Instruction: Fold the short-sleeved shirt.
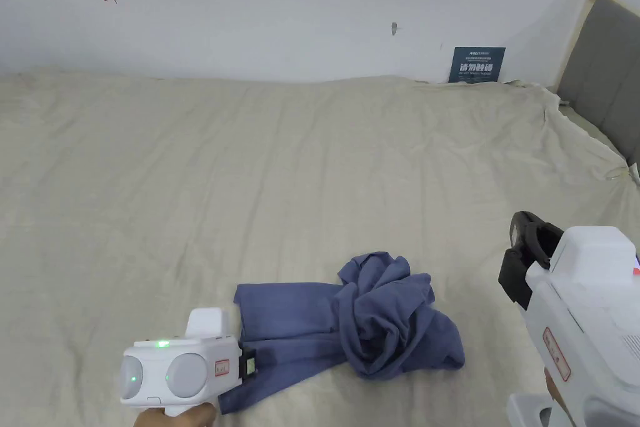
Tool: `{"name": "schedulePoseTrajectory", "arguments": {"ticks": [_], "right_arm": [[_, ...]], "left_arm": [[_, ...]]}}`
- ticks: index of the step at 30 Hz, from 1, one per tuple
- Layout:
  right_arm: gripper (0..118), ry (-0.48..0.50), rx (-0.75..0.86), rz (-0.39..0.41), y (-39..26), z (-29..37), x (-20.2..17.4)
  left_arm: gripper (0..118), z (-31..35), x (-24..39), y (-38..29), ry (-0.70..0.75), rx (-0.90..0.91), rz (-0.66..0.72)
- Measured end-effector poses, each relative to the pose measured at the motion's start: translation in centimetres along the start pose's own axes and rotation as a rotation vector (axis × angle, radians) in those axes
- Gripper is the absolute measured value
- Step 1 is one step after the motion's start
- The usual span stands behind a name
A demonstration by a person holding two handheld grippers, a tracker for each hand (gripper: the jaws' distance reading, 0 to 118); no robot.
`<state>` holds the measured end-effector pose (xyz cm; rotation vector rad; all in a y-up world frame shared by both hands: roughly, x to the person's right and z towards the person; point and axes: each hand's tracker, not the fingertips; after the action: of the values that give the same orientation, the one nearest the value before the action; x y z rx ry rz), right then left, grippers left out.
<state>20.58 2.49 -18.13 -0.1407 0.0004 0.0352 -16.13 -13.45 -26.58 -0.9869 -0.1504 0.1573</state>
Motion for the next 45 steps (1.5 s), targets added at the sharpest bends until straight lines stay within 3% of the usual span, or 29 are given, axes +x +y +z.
{"name": "schedulePoseTrajectory", "arguments": {"ticks": [3, 4, 7, 8, 10, 13, 15, 17, 20, 21, 32, 34, 35, 36, 38, 42, 45], "right_arm": [[1, 0.002, -0.017, -0.002, -0.5, -0.2, 0.2], [1, 0.003, -0.024, -0.004, -0.6, -0.2, 0.2], [1, 0.007, -0.042, -0.004, -1.0, -0.5, 0.4], [1, 0.009, -0.046, -0.003, -1.1, -0.6, 0.5], [1, 0.008, -0.057, 0.001, -1.4, -0.7, 0.6], [1, 0.008, -0.068, -0.005, -1.7, -0.8, 0.8], [1, 0.007, -0.076, -0.007, -1.9, -0.9, 1.0], [1, 0.006, -0.086, -0.008, -2.1, -1.1, 1.3], [1, 0.001, -0.106, -0.019, -2.6, -1.6, 1.7], [1, 0.002, -0.118, -0.026, -2.8, -1.8, 1.8], [6, 0.059, -0.379, -0.071, -6.5, -10.7, 2.6], [23, 0.081, -0.437, -0.053, -7.2, -13.2, 2.4], [40, 0.094, -0.468, -0.052, -7.6, -14.6, 2.4], [70, 0.110, -0.485, -0.051, -8.0, -15.7, 2.3], [102, 0.123, -0.555, -0.057, -9.2, -18.4, 2.1], [105, 0.112, -0.602, -0.052, -11.3, -22.5, 1.8], [103, 0.125, -0.734, -0.107, -12.8, -25.4, 1.9]], "left_arm": [[89, -1.2, 0.0, -0.6, 0.017, -0.051, 0.019], [99, -1.7, 0.1, -0.8, 0.043, -0.056, 0.011], [101, -2.1, 0.8, -0.9, 0.088, -0.059, -0.024], [100, -2.5, 0.9, -0.8, 0.104, -0.069, -0.036], [83, -3.8, 0.6, -0.9, 0.116, -0.079, -0.036], [70, -4.5, 0.6, -1.0, 0.145, -0.107, -0.011], [51, -4.7, 0.6, -1.4, 0.180, -0.115, -0.004], [48, -4.0, 1.2, -1.5, 0.168, -0.101, -0.035], [13, -3.5, 1.6, -1.7, 0.138, -0.069, -0.101], [8, -3.9, 1.3, -1.5, 0.116, -0.075, -0.089], [5, 0.1, 0.3, 1.9, 0.008, 0.060, -0.018], [5, 1.0, 0.2, 2.6, -0.034, 0.077, -0.001], [5, 1.2, 0.0, 2.8, -0.049, 0.085, 0.012], [5, 1.3, -0.1, 3.1, -0.049, 0.081, 0.019], [5, 0.7, -0.4, 3.4, -0.067, 0.086, 0.036], [5, 0.8, -0.4, 3.8, -0.083, 0.084, 0.037], [5, 0.8, -0.2, 3.9, -0.098, 0.082, 0.027]]}}
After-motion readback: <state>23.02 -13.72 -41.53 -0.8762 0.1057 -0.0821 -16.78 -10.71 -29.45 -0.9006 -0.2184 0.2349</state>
